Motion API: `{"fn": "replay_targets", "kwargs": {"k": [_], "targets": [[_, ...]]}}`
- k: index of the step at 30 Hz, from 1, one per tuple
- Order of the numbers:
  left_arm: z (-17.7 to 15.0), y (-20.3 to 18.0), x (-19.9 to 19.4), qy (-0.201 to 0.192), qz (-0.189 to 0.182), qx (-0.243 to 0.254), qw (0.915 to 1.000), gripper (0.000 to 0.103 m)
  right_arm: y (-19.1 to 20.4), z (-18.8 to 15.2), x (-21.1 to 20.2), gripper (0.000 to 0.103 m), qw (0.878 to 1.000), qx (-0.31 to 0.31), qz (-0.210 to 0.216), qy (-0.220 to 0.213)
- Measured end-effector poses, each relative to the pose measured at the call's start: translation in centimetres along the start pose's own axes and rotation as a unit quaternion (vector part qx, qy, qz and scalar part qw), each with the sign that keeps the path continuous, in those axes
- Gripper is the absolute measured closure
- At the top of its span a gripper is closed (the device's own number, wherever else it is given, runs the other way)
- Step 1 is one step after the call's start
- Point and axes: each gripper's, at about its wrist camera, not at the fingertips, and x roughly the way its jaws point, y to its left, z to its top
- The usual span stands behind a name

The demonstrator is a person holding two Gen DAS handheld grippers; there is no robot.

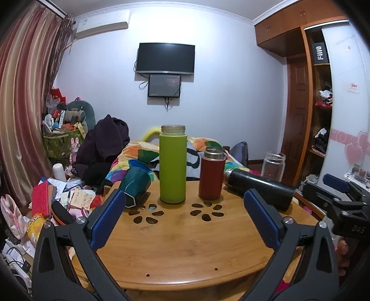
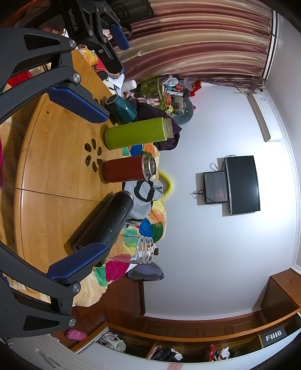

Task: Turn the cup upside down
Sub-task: 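Move the left gripper to the lime-green cup and close around it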

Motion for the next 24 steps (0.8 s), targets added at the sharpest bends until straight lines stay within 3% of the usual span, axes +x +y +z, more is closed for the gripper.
{"fn": "replay_targets", "kwargs": {"k": [4, 10, 12, 16, 24], "targets": [[1.1, 0.5, 3.2, 0.017, 0.003, 0.005, 0.9998, 0.000, -0.4, -0.1, 0.3, 0.000, 1.000, 0.007, -0.001, 0.004], [2.3, 1.2, 10.5, 0.077, -0.008, 0.003, 0.9970, 0.001, -1.9, -0.5, 1.2, 0.000, 1.000, 0.021, -0.009, 0.018], [2.5, 1.4, 13.2, 0.100, -0.004, 0.004, 0.9949, 0.015, -2.9, -0.7, 1.8, 0.000, 0.999, 0.029, -0.010, 0.025], [2.7, 1.2, 17.1, 0.135, 0.007, 0.005, 0.9908, 0.019, -4.2, -1.0, 2.6, 0.000, 0.998, 0.046, -0.012, 0.039], [2.7, 1.3, 21.7, 0.150, 0.045, -0.005, 0.9877, 0.019, -6.2, -1.6, 4.1, 0.000, 0.996, 0.068, -0.010, 0.055]]}}
